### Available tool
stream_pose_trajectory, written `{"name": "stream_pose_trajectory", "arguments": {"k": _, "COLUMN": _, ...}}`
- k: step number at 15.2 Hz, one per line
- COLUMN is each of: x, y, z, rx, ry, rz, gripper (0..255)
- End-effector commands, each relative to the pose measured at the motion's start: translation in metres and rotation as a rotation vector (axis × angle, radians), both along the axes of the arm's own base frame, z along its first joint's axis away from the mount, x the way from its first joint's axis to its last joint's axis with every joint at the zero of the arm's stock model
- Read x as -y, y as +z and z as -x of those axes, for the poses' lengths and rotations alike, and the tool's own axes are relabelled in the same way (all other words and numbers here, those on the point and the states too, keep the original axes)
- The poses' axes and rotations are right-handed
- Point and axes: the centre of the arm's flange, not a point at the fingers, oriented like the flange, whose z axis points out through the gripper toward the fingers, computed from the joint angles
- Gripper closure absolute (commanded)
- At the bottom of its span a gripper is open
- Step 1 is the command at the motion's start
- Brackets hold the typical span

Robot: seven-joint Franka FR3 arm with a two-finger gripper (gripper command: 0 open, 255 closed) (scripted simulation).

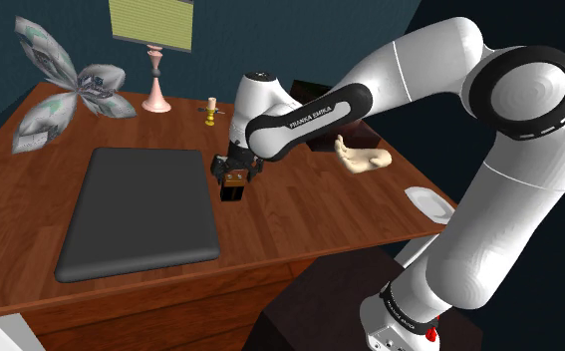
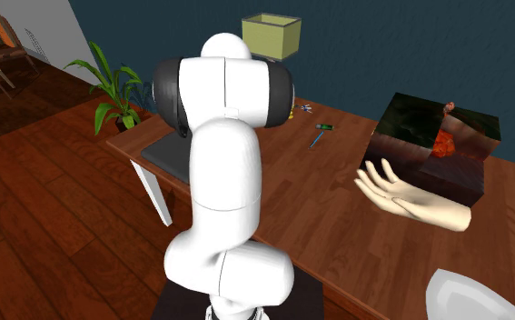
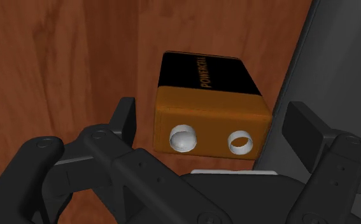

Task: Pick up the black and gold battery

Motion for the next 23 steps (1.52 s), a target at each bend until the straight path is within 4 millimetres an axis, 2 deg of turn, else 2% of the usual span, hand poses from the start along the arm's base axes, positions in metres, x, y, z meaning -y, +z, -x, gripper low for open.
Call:
{"name": "stream_pose_trajectory", "arguments": {"k": 1, "x": 0.001, "y": -0.008, "z": -0.001, "rx": 0.0, "ry": 0.0, "rz": 0.0, "gripper": 0}}
{"name": "stream_pose_trajectory", "arguments": {"k": 2, "x": 0.001, "y": -0.008, "z": -0.001, "rx": 0.0, "ry": 0.0, "rz": 0.0, "gripper": 0}}
{"name": "stream_pose_trajectory", "arguments": {"k": 3, "x": 0.0, "y": -0.008, "z": 0.0, "rx": 0.0, "ry": 0.0, "rz": 0.0, "gripper": 255}}
{"name": "stream_pose_trajectory", "arguments": {"k": 12, "x": 0.001, "y": -0.008, "z": -0.001, "rx": 0.0, "ry": 0.0, "rz": 0.0, "gripper": 255}}
{"name": "stream_pose_trajectory", "arguments": {"k": 23, "x": 0.001, "y": 0.05, "z": -0.001, "rx": 0.0, "ry": 0.0, "rz": 0.0, "gripper": 255}}
